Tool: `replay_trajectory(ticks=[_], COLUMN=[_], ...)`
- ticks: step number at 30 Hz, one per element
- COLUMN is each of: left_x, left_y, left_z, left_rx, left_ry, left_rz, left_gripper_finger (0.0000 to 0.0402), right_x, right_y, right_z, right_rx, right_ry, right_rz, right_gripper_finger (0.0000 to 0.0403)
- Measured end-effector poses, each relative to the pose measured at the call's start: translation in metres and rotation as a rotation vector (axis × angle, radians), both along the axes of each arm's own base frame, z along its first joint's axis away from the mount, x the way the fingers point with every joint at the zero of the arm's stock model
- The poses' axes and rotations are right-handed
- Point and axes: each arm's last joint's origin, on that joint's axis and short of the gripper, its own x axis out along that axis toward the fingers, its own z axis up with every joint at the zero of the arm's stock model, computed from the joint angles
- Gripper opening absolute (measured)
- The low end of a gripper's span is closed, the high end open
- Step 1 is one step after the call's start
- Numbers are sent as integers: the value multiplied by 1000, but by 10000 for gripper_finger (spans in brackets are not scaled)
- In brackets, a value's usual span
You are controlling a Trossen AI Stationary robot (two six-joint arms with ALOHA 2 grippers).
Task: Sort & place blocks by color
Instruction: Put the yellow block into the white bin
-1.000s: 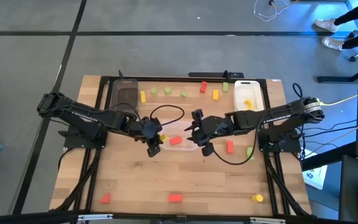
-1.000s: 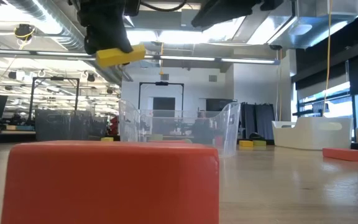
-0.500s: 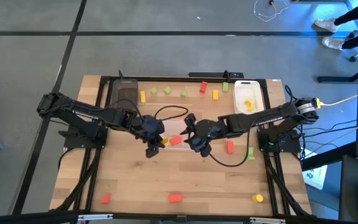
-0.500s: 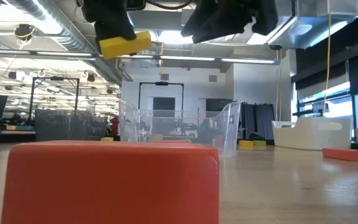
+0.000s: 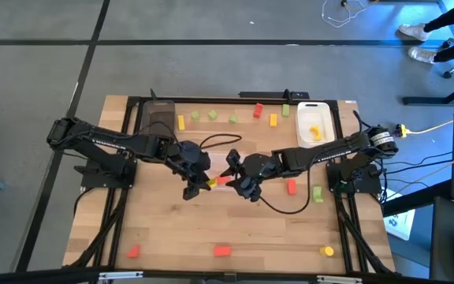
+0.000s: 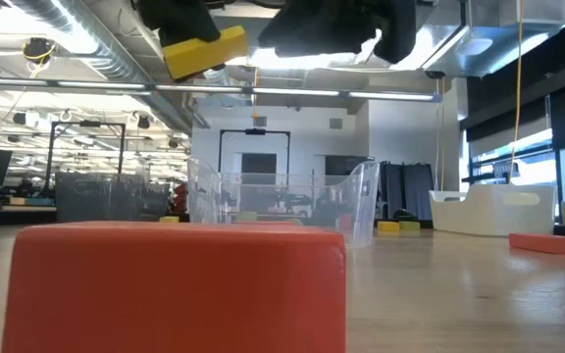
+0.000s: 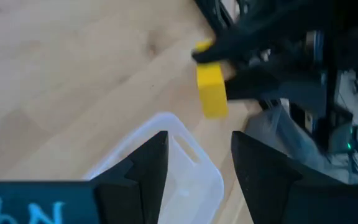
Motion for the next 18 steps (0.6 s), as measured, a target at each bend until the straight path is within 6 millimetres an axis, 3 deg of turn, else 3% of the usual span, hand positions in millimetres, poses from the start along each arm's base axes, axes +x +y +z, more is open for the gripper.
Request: replay_trajectory(ticks=[7, 18], left_x=[2, 4], left_y=[-1, -1], left_z=[3, 5], left_rx=[-2, 8], left_ry=[-38, -76], left_rz=[-18, -29], left_gripper_finger=[94, 94], right_x=[3, 14], right_y=[2, 6], right_z=[6, -2], right_rx=[37, 62], right_ry=[-62, -103], right_rz=[39, 108], right_gripper_finger=[177, 177])
